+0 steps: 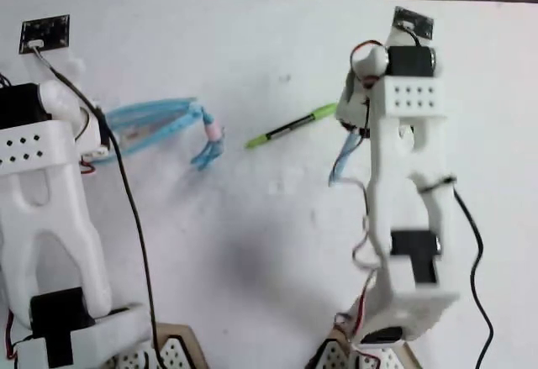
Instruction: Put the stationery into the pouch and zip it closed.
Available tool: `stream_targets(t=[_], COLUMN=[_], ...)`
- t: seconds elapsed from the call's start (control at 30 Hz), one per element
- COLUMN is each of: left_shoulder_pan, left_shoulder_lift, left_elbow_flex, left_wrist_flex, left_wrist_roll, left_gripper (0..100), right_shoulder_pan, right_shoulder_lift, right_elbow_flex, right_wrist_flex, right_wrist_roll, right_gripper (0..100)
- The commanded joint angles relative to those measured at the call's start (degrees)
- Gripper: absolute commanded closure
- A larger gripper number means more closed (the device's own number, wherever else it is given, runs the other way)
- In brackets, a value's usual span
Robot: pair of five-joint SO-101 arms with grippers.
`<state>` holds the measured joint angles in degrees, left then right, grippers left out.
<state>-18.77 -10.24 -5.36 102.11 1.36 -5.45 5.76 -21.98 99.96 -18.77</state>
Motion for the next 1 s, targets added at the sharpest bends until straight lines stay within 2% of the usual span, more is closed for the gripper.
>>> stream_targets(t=[0.0, 0.13, 0.3, 0.47, 0.67, 0.8, 0.97], left_shoulder_pan=[0.1, 0.1, 0.1, 0.1, 0.1, 0.1, 0.1], left_shoulder_lift=[1.0, 1.0, 1.0, 1.0, 1.0, 1.0, 1.0], left_elbow_flex=[-0.4, -0.4, -0.4, -0.4, -0.4, -0.4, -0.4], left_wrist_flex=[-0.5, -0.5, -0.5, -0.5, -0.7, -0.7, -0.7], left_wrist_roll=[0.4, 0.4, 0.4, 0.3, 0.6, 0.6, 0.6], left_gripper=[98, 98, 98, 98, 98, 98, 98], right_shoulder_pan=[-6.2, -15.1, -22.2, -25.5, -30.6, -35.6, -36.5], right_shoulder_lift=[-14.9, -26.7, -38.3, -51.1, -63.2, -63.3, -56.2], right_elbow_flex=[5.3, 13.2, 27.4, 37.1, 51.1, 61.1, 64.8], right_wrist_flex=[1.3, -3.6, -20.7, -38.5, -68.5, -84.4, -101.1], right_wrist_roll=[-0.5, -7.1, -11.9, -8.3, -2.1, 2.9, 7.0], right_gripper=[98.2, 98.2, 98.2, 98.2, 98.2, 98.2, 98.2])
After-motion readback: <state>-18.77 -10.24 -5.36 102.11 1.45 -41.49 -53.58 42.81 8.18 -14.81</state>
